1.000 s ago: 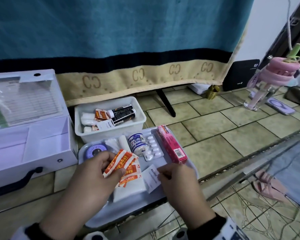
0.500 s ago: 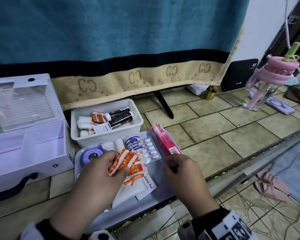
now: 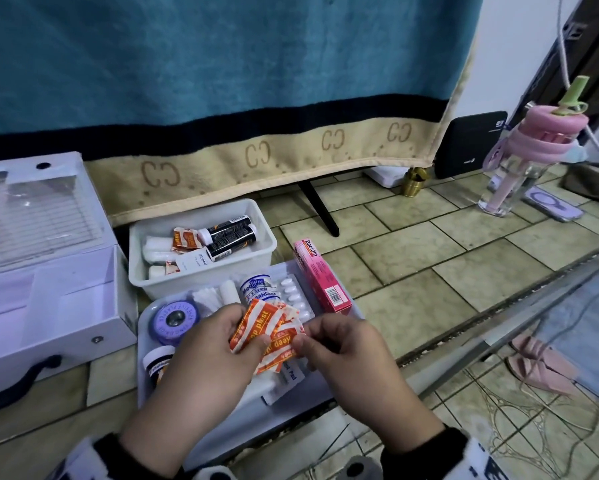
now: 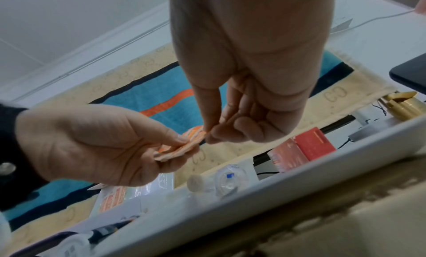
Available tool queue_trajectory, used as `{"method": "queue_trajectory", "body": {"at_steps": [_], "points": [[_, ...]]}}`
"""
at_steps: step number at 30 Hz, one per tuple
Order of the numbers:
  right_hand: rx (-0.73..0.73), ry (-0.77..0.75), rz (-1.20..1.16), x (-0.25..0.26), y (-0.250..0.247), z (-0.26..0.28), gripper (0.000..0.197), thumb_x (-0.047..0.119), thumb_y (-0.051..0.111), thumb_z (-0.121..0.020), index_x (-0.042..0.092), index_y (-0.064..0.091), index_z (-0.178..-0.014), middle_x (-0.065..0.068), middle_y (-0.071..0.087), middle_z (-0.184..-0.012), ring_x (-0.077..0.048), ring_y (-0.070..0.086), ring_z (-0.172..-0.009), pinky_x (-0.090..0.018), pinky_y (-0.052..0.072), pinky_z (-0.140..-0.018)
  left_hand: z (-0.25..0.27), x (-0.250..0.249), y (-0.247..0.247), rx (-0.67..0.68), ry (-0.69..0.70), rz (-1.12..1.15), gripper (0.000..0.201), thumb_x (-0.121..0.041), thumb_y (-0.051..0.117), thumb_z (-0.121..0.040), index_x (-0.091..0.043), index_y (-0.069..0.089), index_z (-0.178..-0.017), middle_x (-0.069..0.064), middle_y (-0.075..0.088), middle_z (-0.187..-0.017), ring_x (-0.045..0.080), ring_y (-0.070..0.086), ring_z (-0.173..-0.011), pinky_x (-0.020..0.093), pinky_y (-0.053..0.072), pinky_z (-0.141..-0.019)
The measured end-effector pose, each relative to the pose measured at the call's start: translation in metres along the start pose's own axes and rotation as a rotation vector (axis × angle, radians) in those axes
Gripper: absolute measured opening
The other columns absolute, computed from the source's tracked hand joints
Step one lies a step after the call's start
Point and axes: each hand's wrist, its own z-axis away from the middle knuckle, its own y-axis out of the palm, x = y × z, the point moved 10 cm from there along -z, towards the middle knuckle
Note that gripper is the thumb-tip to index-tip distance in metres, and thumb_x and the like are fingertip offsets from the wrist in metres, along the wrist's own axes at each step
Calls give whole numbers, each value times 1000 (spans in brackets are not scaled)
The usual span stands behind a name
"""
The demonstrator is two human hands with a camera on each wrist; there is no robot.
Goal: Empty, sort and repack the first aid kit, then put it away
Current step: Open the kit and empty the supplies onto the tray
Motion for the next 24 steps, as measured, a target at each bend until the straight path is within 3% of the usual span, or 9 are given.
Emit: {"method": "queue_trajectory", "body": {"at_steps": [2,5,9,11,14,17,20,22,24], "points": [[-3,15,1,-1,-4,1,12,11,67,-84,14,69,-72,12,64,-53,2,55,-50,-12,43,-57,-1,0,1,4,5,4,12,-18,65,-86,-28,60,-80,-27,68,-81,2,65,-63,37,58,-67],[-60,43,-55,-7,-15,4,10,6,68,-83,7,72,-74,0,67,-56,-2,51,-44,-11,42,-51,-4,2,2,-6,7,-9,11,-21,64,-87,-28,60,-80,-24,69,-80,10,65,-57,34,57,-63],[-110,85,-104,-19,-22,5,12,5,68,-82,8,69,-70,2,66,-59,-2,51,-47,-14,43,-54,-5,3,8,8,17,8,9,-19,64,-87,-25,59,-83,-26,69,-80,0,64,-59,16,48,-48],[-135,117,-130,-26,-26,7,11,4,68,-82,6,68,-71,1,66,-62,-1,53,-52,-12,42,-55,-6,4,8,5,10,15,10,-17,65,-86,-24,60,-83,-28,68,-82,-2,65,-66,19,51,-50],[-244,139,-131,-36,-48,8,10,5,68,-83,7,67,-73,3,67,-62,-2,56,-57,-9,42,-56,-6,6,2,-23,7,-8,11,-16,65,-86,-24,59,-81,-30,67,-80,1,63,-61,25,53,-56],[-345,104,113,-33,-78,7,12,11,69,-82,17,69,-71,12,64,-53,5,53,-49,-7,38,-50,-6,5,-5,-47,9,-25,10,-16,65,-86,-23,60,-81,-30,66,-79,-2,62,-60,27,52,-60],[-327,101,360,-27,-81,5,7,18,69,-80,22,71,-75,13,57,-53,10,53,-50,-5,37,-48,-6,6,-6,-52,-2,-41,9,-15,65,-86,-22,61,-83,-13,71,-76,-2,64,-66,31,54,-68],[-327,116,465,-26,-76,6,7,28,72,-78,25,69,-73,11,61,-60,2,55,-54,-8,36,-47,-6,6,-3,-40,-9,-47,8,-16,64,-87,-23,61,-84,-11,71,-80,2,66,-75,38,55,-75],[-328,130,567,-29,-69,8,14,36,72,-76,26,63,-71,8,66,-71,-10,62,-68,-20,44,-57,-4,3,-1,-21,-11,-59,9,-17,64,-87,-25,60,-85,-12,71,-84,4,66,-81,40,56,-78]]}}
